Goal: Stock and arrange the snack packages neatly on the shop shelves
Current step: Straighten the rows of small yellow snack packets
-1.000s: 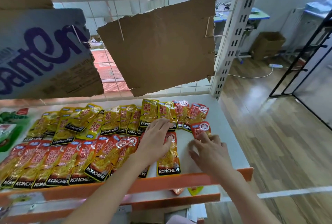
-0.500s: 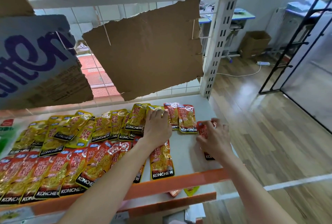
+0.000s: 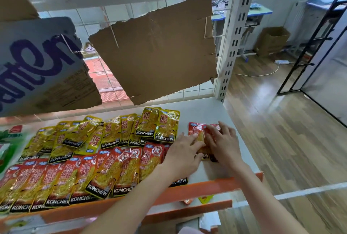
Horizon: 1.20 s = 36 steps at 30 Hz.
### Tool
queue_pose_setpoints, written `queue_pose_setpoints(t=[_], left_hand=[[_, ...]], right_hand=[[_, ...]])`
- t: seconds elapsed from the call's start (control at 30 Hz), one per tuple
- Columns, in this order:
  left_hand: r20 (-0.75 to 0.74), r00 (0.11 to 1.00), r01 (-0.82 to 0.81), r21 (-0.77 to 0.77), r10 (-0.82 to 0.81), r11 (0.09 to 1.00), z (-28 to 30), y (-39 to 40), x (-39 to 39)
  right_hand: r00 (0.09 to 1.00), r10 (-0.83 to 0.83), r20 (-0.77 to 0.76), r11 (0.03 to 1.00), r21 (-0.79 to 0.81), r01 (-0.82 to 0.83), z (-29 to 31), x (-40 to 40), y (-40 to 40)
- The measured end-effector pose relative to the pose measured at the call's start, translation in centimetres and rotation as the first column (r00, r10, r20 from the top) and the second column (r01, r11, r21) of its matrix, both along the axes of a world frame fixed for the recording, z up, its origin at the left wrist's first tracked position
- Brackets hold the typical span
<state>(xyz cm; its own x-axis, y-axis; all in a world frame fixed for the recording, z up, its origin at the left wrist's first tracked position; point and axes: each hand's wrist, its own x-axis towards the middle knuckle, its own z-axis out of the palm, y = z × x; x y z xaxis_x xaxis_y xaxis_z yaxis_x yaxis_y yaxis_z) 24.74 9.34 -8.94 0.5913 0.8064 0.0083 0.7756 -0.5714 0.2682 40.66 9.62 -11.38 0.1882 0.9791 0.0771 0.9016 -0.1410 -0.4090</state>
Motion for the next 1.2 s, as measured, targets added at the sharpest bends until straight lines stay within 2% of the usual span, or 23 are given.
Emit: queue_pose_setpoints(t=[0.07,0.1,0.17,0.23,0.3,0.37,0.43,0.5,0.57,0.63,0.73,0.8,0.9,1.0,1.2], left_hand=[[0.02,1.0,0.007,0.009,-0.007,1.0,-0.1,-1.9,-0.4],[0.035,0.999,0.003,0.005,-0.003,1.0,-0.1,-2.8,-0.7],[0.078,0.997,0.01,0.003,-0.01,1.0,-0.1,-4.2,-1.4],[0.202,0.979,0.001,0.002,-0.001,1.0,0.0,-4.7,-2.2],[0.321,0.944,-0.083,0.019,0.073,0.996,0.1,-4.1,-3.3],[0.374,0.897,-0.275,0.057,0.235,0.96,-0.1,-2.3,-4.8],[0.315,0.831,-0.492,0.028,0.459,0.87,0.0,-0.1,-6.4],[0.148,0.811,-0.568,-0.036,0.567,0.822,-0.2,1.6,-7.3],[0.115,0.863,-0.483,-0.1,0.493,0.87,-0.8,2.2,-7.0],[0.194,0.906,-0.356,-0.125,0.375,0.926,-1.1,2.1,-6.6],[0.25,0.903,-0.346,-0.067,0.351,0.936,-1.2,2.4,-7.1],[0.191,0.884,-0.43,-0.021,0.426,0.903,-1.1,2.9,-8.4],[0.016,0.857,-0.513,-0.06,0.515,0.856,-1.3,3.3,-10.2],[-0.096,0.863,-0.503,-0.067,0.496,0.862,-1.8,3.4,-10.9],[-0.214,0.863,-0.493,-0.158,0.458,0.855,-1.8,4.5,-9.1]], right_hand=[[0.998,-0.039,-0.047,0.999,0.022,0.041,-0.1,-0.8,-1.7],[0.992,-0.03,-0.119,0.999,0.021,0.033,0.0,-1.3,-2.4],[0.961,0.024,-0.276,1.0,0.007,-0.023,0.4,-2.2,-3.5],[0.932,0.095,-0.35,0.995,0.017,-0.096,0.8,-3.0,-4.3],[0.917,0.151,-0.37,0.988,0.031,-0.15,1.1,-3.5,-4.7],[0.924,0.173,-0.341,0.983,0.009,-0.181,1.3,-3.8,-4.9],[0.954,0.172,-0.246,0.984,-0.011,-0.18,1.8,-4.2,-4.3],[0.965,0.2,-0.169,0.98,0.01,-0.201,2.3,-4.9,-3.1],[0.958,0.274,-0.082,0.961,0.046,-0.271,2.6,-6.1,-1.3],[0.942,0.335,-0.006,0.941,0.042,-0.335,2.6,-7.1,0.7],[0.923,0.371,0.101,0.927,-0.099,-0.362,2.0,-6.8,3.2],[0.925,0.347,0.152,0.933,-0.16,-0.323,1.5,-5.5,4.2],[0.954,0.271,0.126,0.959,-0.123,-0.256,1.2,-3.9,4.8],[0.965,0.244,0.098,0.966,-0.115,-0.232,1.5,-3.7,5.0],[0.939,0.33,0.098,0.915,-0.275,-0.293,2.1,-4.1,5.3]])
